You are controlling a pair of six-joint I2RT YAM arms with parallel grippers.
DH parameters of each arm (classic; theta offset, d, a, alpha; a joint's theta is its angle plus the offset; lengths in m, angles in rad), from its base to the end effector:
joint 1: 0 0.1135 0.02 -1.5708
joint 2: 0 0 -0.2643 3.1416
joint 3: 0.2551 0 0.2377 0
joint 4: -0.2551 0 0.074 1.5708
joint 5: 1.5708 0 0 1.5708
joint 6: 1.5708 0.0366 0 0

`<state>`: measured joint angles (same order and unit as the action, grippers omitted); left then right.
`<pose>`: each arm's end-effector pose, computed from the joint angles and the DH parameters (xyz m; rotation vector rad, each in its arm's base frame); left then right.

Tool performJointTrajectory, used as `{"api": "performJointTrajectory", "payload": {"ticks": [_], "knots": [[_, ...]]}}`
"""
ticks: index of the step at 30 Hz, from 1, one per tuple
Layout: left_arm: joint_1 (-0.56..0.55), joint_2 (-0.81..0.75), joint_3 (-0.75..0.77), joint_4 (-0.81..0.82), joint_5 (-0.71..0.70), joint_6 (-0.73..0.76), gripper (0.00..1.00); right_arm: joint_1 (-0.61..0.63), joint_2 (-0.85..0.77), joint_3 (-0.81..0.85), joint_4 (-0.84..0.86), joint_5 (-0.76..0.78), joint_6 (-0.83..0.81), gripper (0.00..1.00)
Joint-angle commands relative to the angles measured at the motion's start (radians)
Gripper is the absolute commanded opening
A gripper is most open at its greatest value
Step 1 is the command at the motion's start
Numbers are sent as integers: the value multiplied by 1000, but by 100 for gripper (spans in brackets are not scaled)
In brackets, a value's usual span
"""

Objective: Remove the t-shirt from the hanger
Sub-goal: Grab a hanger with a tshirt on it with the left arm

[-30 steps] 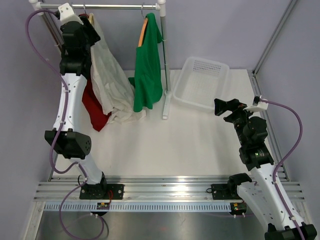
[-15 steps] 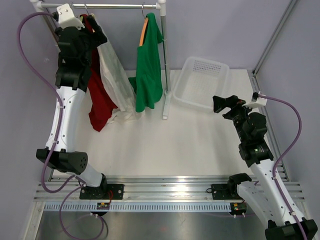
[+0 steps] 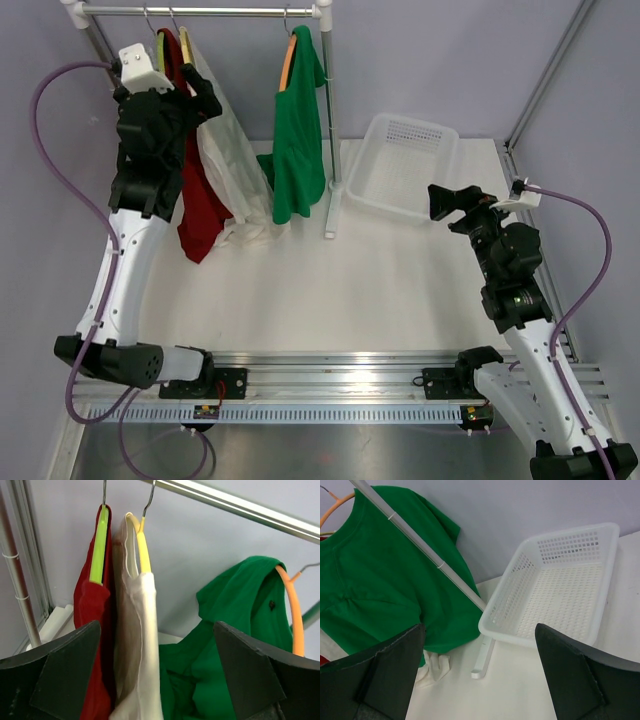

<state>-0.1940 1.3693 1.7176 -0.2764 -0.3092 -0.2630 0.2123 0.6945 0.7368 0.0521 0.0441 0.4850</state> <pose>0.2685 -0.0414 0.5152 -0.2994 1.4737 -0.1359 0.1511 0.0309 0.3627 0.2397 1.4798 0.5317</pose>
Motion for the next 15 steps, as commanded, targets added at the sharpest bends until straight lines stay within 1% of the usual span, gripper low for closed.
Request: {"api": "performJointTrajectory", "payload": {"ticks": [1,3,5,8,10,12,15], "knots": [[2,-120,-59,163,41,-21,99,2,0,52,0,42,12,100],[2,-139,-64,149,58,-30,99,4,11,58,-3,74,17,99],[2,-171,-87,167,107,-39,99,2,20,73,-5,86,20,99],[2,-229,-171,253,171,-93,99,2,36,88,5,89,44,99],[2,-236,-191,276,234,-107,99,2,46,92,18,79,53,99],[2,-225,-179,287,261,-123,99,2,57,98,28,69,59,100],[2,-213,-176,313,355,-119,99,4,66,90,58,69,79,99]]}}
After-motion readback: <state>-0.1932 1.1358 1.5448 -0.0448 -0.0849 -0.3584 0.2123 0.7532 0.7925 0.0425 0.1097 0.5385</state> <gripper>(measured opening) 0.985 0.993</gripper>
